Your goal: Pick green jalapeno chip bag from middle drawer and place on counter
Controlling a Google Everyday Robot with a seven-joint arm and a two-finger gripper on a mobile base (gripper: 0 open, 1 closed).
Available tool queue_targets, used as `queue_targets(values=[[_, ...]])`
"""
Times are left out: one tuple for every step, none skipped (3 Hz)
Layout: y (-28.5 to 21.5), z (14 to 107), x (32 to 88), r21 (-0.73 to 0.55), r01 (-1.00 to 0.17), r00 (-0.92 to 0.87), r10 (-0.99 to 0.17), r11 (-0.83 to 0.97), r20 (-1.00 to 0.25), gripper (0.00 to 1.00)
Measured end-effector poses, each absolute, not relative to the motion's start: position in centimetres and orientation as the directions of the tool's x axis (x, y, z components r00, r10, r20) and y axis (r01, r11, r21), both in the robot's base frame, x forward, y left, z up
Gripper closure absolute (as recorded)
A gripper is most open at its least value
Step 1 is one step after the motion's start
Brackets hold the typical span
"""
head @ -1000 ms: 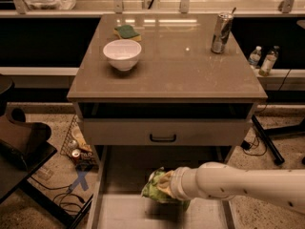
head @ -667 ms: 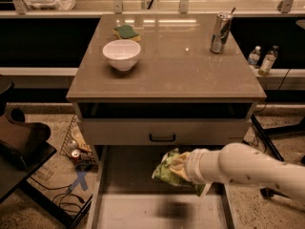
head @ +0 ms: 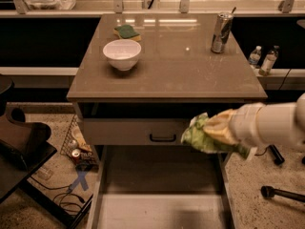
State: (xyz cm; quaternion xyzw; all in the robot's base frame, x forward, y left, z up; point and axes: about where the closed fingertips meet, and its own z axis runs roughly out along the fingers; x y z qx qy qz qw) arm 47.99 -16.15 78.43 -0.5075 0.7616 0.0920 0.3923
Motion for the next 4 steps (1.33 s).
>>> queue_targets(values=[[-17.1,84.0,47.2,-0.272,-0.856,-0.149,-0.712,0.441,-0.686,1.00],[-17.1,88.7,48.2,-0.320,-0.856,-0.090,-0.727,0.406,-0.681,1.00],[-16.3,91.2,51.0,-0.384,-0.848,-0.006,-0.732,0.365,-0.681,1.00],[-14.9,92.0,54.9,-0.460,-0.815,0.086,-0.712,0.351,-0.697,1.00]])
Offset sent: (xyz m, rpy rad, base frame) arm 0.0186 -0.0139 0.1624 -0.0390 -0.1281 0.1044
